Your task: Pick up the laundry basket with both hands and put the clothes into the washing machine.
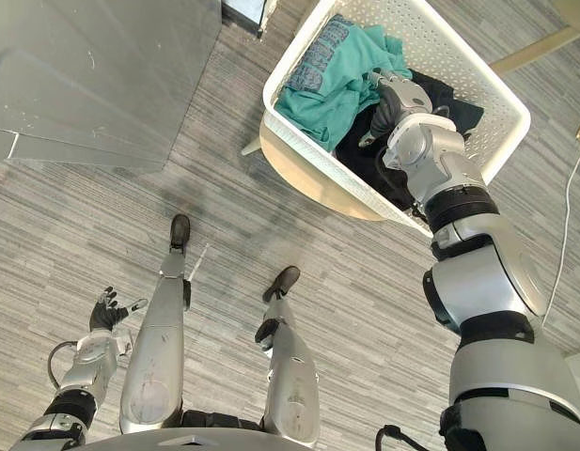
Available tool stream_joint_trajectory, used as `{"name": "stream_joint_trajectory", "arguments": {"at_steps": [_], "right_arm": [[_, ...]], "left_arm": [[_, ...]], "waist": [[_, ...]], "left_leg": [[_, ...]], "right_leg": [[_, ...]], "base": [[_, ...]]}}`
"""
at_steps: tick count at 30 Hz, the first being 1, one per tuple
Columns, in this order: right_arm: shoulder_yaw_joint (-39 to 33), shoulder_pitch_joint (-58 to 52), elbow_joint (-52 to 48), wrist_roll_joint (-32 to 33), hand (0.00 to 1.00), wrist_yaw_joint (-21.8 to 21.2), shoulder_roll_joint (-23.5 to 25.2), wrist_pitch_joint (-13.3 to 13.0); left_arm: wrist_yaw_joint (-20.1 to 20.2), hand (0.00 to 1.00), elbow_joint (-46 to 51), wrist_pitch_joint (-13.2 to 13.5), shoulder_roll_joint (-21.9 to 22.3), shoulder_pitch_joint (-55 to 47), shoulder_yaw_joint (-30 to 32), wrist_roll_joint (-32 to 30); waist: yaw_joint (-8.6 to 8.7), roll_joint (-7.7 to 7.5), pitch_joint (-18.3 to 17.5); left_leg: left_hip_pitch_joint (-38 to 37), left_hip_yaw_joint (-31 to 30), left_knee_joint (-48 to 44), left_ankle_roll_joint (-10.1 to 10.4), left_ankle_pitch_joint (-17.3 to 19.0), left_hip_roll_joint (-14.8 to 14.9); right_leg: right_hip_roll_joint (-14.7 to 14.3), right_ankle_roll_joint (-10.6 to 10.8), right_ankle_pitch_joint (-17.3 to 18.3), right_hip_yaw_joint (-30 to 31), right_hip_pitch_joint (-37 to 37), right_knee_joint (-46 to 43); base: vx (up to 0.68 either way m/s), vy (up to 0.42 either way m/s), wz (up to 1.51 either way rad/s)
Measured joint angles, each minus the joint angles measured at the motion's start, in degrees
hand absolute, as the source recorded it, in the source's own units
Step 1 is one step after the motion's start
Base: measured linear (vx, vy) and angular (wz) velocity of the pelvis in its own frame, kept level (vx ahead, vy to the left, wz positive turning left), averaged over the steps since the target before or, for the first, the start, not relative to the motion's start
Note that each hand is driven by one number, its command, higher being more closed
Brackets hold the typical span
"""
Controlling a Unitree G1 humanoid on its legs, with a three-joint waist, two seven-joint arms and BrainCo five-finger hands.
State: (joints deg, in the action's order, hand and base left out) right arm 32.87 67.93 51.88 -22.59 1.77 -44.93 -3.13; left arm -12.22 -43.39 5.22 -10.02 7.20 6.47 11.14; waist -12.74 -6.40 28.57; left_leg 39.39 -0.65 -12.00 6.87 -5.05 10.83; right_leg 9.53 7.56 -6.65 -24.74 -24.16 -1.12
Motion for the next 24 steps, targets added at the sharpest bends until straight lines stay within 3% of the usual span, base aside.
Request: {"name": "stream_joint_trajectory", "arguments": {"at_steps": [9,15,16,19,24], "right_arm": [[-3.1,2.1,0.9,2.6,0.0,4.2,-0.2,1.2],[-11.3,1.3,-2.5,4.4,0.0,9.7,0.6,2.6],[-12.2,0.7,-3.8,4.4,1.0,10.2,0.8,3.0],[-16.3,-1.1,-8.0,4.3,1.0,12.6,2.8,3.6],[-16.8,-1.4,-8.6,0.7,1.0,12.6,6.2,3.6]], "left_arm": [[-1.6,0.0,4.1,0.6,1.9,0.5,-0.3,1.2],[-2.6,0.0,11.4,0.9,4.8,0.5,1.4,1.7],[-2.6,0.0,12.0,1.1,5.2,0.6,1.7,1.8],[-3.8,0.0,14.3,1.5,6.8,0.5,3.8,2.3],[-4.8,0.0,15.4,1.6,7.5,0.1,4.9,2.3]], "waist": [[-1.82,0.16,0.5],[-2.1,0.33,0.6],[-2.01,0.35,0.6],[-1.38,0.4,0.6],[-0.93,0.33,0.6]], "left_leg": [[5.9,-2.6,-1.1,0.1,-0.1,-0.1],[12.9,-4.8,-3.1,0.1,-0.4,0.0],[13.6,-5.0,-3.3,0.1,-0.4,0.0],[16.0,-5.3,-4.4,0.1,-0.4,0.3],[17.3,-4.5,-7.3,0.1,0.7,1.7]], "right_leg": [[-1.1,0.0,-1.1,-2.2,-2.8,2.5],[-1.3,-0.1,-0.4,-4.3,-8.4,-0.1],[-1.1,-0.1,0.1,-4.4,-9.2,-1.1],[0.1,-0.2,2.5,-4.5,-13.0,-6.7],[0.0,-0.7,3.0,-4.1,-14.5,-8.9]], "base": [[0.01,0.022,0.07],[-0.02,0.043,0.05],[-0.05,0.077,0.01],[-0.04,0.065,-0.02],[-0.02,0.025,-0.16]]}}
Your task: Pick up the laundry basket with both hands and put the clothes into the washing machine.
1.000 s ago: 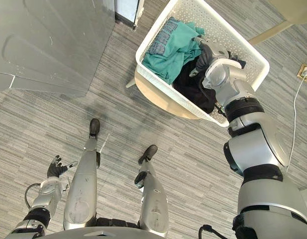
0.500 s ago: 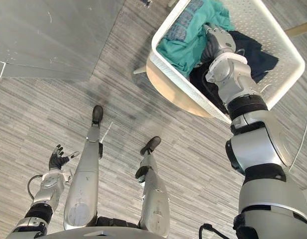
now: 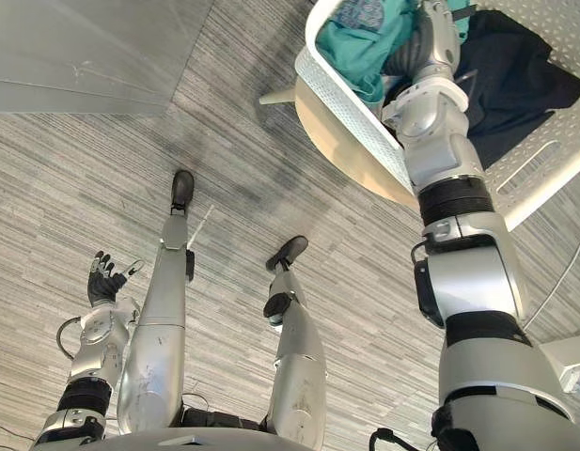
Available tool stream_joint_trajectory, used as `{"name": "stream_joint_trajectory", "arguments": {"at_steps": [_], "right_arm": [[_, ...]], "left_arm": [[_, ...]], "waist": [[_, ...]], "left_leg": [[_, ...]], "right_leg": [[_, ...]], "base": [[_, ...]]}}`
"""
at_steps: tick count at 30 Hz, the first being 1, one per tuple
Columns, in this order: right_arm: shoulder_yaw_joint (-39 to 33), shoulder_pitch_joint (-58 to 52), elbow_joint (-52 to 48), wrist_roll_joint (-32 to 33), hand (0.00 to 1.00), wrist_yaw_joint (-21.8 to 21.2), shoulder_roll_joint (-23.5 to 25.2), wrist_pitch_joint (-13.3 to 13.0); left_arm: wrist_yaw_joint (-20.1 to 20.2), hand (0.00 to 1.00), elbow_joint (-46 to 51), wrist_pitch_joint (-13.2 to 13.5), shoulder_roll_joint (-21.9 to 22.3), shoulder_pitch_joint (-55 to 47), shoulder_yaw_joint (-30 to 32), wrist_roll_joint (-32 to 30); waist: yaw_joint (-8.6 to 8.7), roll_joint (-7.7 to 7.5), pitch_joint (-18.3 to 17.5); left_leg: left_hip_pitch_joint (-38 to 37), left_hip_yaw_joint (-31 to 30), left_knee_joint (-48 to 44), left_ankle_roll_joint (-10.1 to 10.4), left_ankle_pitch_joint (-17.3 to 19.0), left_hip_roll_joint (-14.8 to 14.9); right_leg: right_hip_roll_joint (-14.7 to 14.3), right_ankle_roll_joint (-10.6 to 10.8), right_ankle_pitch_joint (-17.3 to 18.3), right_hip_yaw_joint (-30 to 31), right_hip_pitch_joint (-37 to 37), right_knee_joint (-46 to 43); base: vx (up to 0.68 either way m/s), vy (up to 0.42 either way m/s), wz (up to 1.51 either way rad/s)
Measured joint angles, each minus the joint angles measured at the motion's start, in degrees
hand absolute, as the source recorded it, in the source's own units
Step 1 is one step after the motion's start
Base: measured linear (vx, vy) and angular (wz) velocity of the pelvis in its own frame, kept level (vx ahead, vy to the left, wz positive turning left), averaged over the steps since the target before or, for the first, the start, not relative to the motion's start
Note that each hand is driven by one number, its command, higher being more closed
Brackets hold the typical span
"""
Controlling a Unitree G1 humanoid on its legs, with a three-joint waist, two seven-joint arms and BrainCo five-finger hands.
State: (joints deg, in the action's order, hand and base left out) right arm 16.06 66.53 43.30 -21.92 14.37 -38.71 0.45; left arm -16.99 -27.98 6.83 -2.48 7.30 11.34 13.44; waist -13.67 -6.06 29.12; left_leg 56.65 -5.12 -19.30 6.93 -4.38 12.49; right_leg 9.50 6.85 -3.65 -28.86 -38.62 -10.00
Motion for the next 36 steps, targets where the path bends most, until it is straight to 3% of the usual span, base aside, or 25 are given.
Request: {"name": "stream_joint_trajectory", "arguments": {"at_steps": [6,9,11,17,23,26,28,33,34,36], "right_arm": [[-3.4,-1.8,0.0,-0.4,1.0,1.3,2.3,0.1],[-6.1,-3.7,0.4,2.7,1.0,1.4,4.8,0.5],[-11.2,-7.6,0.1,11.2,1.0,3.5,6.9,1.7],[-22.5,-9.0,-4.6,22.9,1.0,8.4,7.0,2.0],[-30.9,-10.1,-8.9,32.4,1.0,12.3,8.6,-1.3],[-34.3,-10.8,-12.3,38.6,1.0,12.6,12.1,-3.5],[-34.5,-13.2,-15.7,41.9,1.0,12.5,14.7,-5.5],[-34.5,-14.8,-15.7,42.9,1.0,12.2,16.2,-6.5],[-34.5,-14.8,-15.7,42.8,0.0,12.0,16.2,-6.5],[-34.2,-15.2,-15.7,41.9,0.0,11.9,16.1,-6.5]], "left_arm": [[-0.7,0.0,-0.1,0.0,-0.1,0.0,0.1,1.5],[-1.4,0.0,-0.7,-0.2,0.1,0.0,0.0,1.7],[-1.5,0.0,-0.9,-0.6,1.6,-0.7,-0.5,1.7],[-1.4,0.0,-4.3,-1.0,1.2,-1.3,-2.4,1.6],[-0.9,0.0,-9.3,-1.6,0.7,-3.5,-4.0,1.7],[0.3,0.0,-12.4,-2.6,0.1,-4.9,-4.0,2.2],[1.1,0.0,-14.4,-3.4,0.2,-5.3,-3.5,2.6],[1.8,0.0,-16.0,-4.0,0.2,-6.6,-3.4,2.5],[2.4,0.0,-16.0,-4.0,0.1,-6.9,-3.0,2.4],[2.5,0.0,-16.3,-4.2,0.1,-7.0,-2.5,2.0]], "waist": [[1.02,0.0,-0.5],[1.53,-0.02,-0.5],[3.0,0.03,-0.7],[4.54,1.07,-1.6],[4.46,3.4,-4.3],[4.46,3.89,-4.6],[4.42,4.26,-6.6],[4.27,4.5,-8.5],[4.33,4.56,-8.7],[4.48,4.64,-8.8]], "left_leg": [[0.1,0.5,-0.6,-0.1,0.0,0.0],[-2.7,1.7,0.0,-0.2,-0.3,-0.2],[-8.9,4.1,3.7,-0.7,-1.9,-1.8],[-16.4,4.9,10.2,-1.1,-5.3,-3.4],[-23.1,5.0,12.9,-1.2,-6.1,-4.5],[-27.0,5.5,14.3,-1.3,-6.3,-4.8],[-28.1,5.5,14.6,-1.3,-6.4,-5.1],[-31.2,5.4,16.1,-1.4,-6.7,-5.2],[-31.7,5.4,16.7,-1.5,-6.8,-5.3],[-31.8,5.2,16.8,-1.7,-6.9,-5.3]], "right_leg": [[0.4,-0.1,0.1,0.0,-0.3,-1.2],[1.2,0.1,0.2,0.2,1.7,-1.6],[3.2,0.7,0.9,1.2,4.9,-2.8],[5.1,0.8,2.1,1.5,8.7,-4.8],[6.6,1.3,3.9,1.9,13.3,-6.9],[7.0,1.6,4.4,2.6,16.2,-7.2],[7.1,1.7,4.5,2.6,17.3,-7.1],[7.1,1.9,4.6,2.5,19.9,-6.6],[7.1,1.9,4.7,2.5,20.2,-6.5],[7.1,1.9,4.7,2.4,20.4,-6.5]], "base": [[0.01,0.02,0.0],[0.04,0.039,0.1],[0.04,0.046,0.22],[-0.01,0.006,0.14],[-0.02,-0.025,0.11],[-0.01,-0.047,0.01],[-0.01,-0.044,0.02],[-0.01,-0.045,0.03],[-0.04,-0.035,0.04],[-0.05,-0.033,0.04]]}}
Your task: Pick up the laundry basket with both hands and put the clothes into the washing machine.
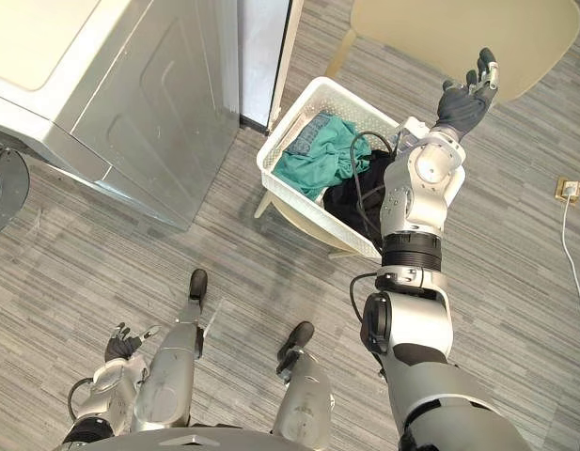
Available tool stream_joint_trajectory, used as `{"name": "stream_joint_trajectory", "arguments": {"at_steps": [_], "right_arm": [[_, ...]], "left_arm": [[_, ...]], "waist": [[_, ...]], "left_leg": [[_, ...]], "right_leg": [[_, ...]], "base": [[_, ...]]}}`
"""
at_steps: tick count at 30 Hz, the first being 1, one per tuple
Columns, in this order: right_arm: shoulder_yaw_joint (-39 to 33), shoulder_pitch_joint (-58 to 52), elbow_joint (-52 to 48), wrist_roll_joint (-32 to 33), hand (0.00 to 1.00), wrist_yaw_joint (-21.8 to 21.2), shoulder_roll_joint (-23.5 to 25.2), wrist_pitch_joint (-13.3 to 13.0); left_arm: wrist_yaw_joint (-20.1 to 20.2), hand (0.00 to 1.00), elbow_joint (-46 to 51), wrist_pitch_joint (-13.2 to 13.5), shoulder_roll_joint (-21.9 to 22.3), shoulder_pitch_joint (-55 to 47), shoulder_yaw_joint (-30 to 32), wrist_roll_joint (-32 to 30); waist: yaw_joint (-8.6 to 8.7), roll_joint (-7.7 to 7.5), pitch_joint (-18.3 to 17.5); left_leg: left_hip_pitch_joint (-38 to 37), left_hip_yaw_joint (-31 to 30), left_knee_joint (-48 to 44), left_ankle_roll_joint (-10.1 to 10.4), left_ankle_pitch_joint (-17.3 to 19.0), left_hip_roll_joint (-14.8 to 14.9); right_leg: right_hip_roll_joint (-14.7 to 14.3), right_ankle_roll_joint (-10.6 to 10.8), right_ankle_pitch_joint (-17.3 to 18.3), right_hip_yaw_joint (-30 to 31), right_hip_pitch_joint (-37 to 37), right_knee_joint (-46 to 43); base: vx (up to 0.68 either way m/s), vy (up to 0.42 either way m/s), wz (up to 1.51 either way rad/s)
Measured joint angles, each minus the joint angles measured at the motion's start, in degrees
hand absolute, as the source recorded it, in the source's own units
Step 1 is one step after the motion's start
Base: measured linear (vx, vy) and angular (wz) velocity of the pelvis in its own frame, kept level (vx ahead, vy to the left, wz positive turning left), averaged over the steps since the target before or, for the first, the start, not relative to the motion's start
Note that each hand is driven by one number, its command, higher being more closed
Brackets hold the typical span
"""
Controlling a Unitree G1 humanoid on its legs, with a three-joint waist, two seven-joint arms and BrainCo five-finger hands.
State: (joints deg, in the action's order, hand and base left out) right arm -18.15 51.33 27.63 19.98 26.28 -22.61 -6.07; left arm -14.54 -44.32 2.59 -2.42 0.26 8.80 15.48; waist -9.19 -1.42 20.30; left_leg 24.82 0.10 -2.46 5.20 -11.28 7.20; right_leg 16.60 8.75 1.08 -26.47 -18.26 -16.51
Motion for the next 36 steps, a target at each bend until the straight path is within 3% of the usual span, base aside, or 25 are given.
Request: {"name": "stream_joint_trajectory", "arguments": {"at_steps": [3,5,6,7,9,13,20,29,36], "right_arm": [[3.7,-0.7,1.4,-2.0,0.0,-2.4,-2.3,0.4],[16.3,1.1,5.6,-4.4,0.0,-6.8,-10.2,1.5],[25.3,4.6,8.9,-9.8,0.0,-10.6,-15.9,2.4],[26.6,5.4,9.6,-11.0,0.0,-11.1,-16.7,2.5],[34.6,10.7,14.3,-18.8,0.0,-14.6,-23.0,2.6],[43.5,15.1,16.1,-30.8,0.0,-18.7,-28.9,2.4],[51.7,15.4,16.1,-34.0,0.0,-24.7,-32.7,1.2],[52.4,15.5,16.6,-37.9,0.0,-24.4,-33.9,1.3],[52.4,18.1,16.6,-37.1,0.0,-23.4,-31.4,1.4]], "left_arm": [[0.1,0.0,-0.4,-0.2,-0.6,-0.2,0.0,-0.5],[0.4,0.0,-0.2,-0.1,-1.2,-1.2,0.2,-1.2],[0.7,0.0,-0.1,-0.1,-1.6,-2.1,0.2,-2.2],[0.8,0.0,-0.1,-0.1,-1.7,-2.3,0.2,-2.4],[1.2,0.0,-0.1,0.0,-2.2,-3.5,0.2,-3.4],[1.7,0.0,0.0,0.1,-3.3,-4.0,0.1,-3.4],[2.5,0.0,0.9,1.3,-5.5,-3.5,-0.2,-3.4],[2.4,0.0,3.5,2.0,-5.4,-1.4,-3.0,-3.2],[2.2,0.0,5.9,3.1,-5.2,-0.8,-4.5,-2.0]], "waist": [[0.19,-0.02,0.0],[0.29,-0.03,0.0],[0.27,-0.03,0.0],[0.25,-0.03,0.0],[0.09,-0.07,0.0],[-0.26,-0.38,0.2],[-1.44,-1.76,2.6],[-3.55,-2.05,5.3],[-4.56,-2.17,5.8]], "left_leg": [[0.0,-0.1,1.2,-0.1,-0.8,-0.1],[0.2,-0.1,2.3,0.0,-1.5,-0.2],[0.4,-0.1,2.9,0.0,-2.0,-0.2],[0.5,-0.2,2.9,0.1,-2.1,-0.2],[1.1,-0.6,2.8,0.3,-2.4,-0.2],[2.2,-1.2,2.6,0.4,-2.6,-0.1],[6.7,-1.5,0.2,0.6,-1.8,1.2],[13.1,-1.6,-1.9,0.7,-1.6,2.8],[16.8,-1.0,-4.6,0.8,-0.1,4.0]], "right_leg": [[0.1,0.0,0.0,-0.1,-0.5,0.0],[0.1,-0.1,-0.1,0.0,-1.1,0.1],[0.1,-0.1,-0.3,0.1,-1.7,0.1],[0.0,0.0,-0.4,0.1,-1.8,0.1],[-0.1,0.1,-0.5,-0.4,-1.9,0.3],[-0.4,-0.1,-0.7,-0.9,-2.4,0.9],[-2.0,-0.8,-1.7,-0.8,-5.7,1.9],[-4.2,-1.6,-3.9,-0.8,-10.0,4.8],[-6.0,-2.1,-5.8,0.2,-12.1,7.7]], "base": [[-0.04,-0.034,0.03],[-0.02,-0.03,-0.02],[-0.02,-0.045,-0.03],[-0.01,-0.053,-0.01],[0.0,-0.055,0.07],[0.01,-0.065,0.04],[-0.03,-0.07,-0.07],[-0.01,-0.058,-0.09],[0.02,-0.029,-0.14]]}}
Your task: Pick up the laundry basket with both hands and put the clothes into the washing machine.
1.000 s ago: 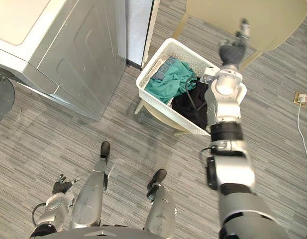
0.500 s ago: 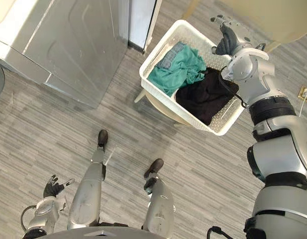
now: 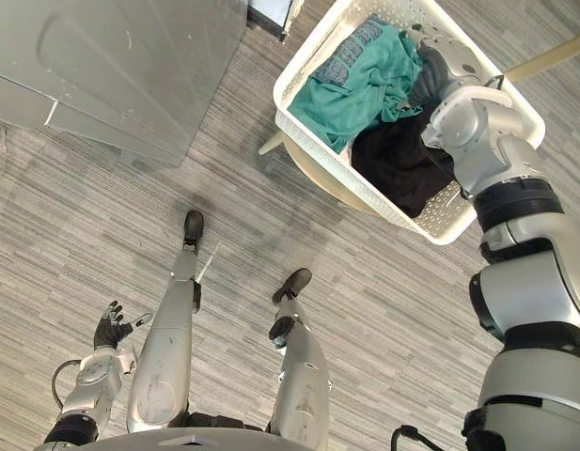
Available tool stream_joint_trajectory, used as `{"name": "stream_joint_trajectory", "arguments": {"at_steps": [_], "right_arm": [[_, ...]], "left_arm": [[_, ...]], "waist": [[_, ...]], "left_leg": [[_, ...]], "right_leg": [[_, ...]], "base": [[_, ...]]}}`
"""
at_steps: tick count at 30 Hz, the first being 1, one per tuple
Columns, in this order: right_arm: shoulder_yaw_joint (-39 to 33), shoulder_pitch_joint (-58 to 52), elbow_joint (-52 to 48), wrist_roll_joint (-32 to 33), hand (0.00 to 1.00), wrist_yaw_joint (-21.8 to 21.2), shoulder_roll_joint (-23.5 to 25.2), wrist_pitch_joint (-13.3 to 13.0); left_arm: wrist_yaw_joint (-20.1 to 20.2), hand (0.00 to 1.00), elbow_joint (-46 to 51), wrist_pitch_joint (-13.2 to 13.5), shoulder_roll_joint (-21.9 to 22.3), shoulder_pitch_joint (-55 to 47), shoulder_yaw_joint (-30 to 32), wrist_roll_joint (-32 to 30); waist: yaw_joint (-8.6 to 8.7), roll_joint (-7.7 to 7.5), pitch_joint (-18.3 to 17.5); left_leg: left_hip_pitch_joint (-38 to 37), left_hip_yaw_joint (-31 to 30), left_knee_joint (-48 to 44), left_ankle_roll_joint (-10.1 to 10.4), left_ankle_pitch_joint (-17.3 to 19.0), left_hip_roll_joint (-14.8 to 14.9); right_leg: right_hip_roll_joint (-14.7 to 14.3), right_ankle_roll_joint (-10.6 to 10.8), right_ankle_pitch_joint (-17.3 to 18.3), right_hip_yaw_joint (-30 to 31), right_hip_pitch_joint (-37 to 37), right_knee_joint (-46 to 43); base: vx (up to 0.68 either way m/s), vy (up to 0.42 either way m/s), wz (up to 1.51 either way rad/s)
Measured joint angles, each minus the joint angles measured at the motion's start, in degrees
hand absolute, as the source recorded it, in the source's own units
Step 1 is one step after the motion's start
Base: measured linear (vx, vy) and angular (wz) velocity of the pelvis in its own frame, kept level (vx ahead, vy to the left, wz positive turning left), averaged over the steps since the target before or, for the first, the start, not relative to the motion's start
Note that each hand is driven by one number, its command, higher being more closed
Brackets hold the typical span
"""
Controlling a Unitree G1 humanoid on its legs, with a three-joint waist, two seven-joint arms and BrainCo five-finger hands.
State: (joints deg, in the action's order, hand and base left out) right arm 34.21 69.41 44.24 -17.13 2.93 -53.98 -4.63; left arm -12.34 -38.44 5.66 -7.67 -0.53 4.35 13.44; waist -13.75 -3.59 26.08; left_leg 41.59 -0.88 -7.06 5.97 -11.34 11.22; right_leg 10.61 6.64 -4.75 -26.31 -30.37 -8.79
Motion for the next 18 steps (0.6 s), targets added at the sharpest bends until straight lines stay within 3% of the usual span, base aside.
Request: {"name": "stream_joint_trajectory", "arguments": {"at_steps": [11,18], "right_arm": [[0.0,3.1,-0.4,4.0,0.0,1.5,2.8,1.0],[-1.5,3.4,-0.8,4.5,0.0,1.6,3.8,1.1]], "left_arm": [[-1.4,0.0,5.3,0.4,2.2,0.0,2.3,1.7],[-2.3,0.0,13.0,1.1,5.2,0.0,4.3,2.8]], "waist": [[-1.11,-0.8,0.8],[-1.28,-0.95,0.9]], "left_leg": [[3.8,-0.9,0.2,0.2,-0.1,0.3],[11.0,-2.5,-3.7,0.2,0.9,0.6]], "right_leg": [[-0.7,0.0,-0.2,-1.9,-2.0,1.5],[-0.4,-0.1,0.5,-3.1,-7.4,-1.3]], "base": [[0.04,-0.005,0.04],[0.02,0.032,0.01]]}}
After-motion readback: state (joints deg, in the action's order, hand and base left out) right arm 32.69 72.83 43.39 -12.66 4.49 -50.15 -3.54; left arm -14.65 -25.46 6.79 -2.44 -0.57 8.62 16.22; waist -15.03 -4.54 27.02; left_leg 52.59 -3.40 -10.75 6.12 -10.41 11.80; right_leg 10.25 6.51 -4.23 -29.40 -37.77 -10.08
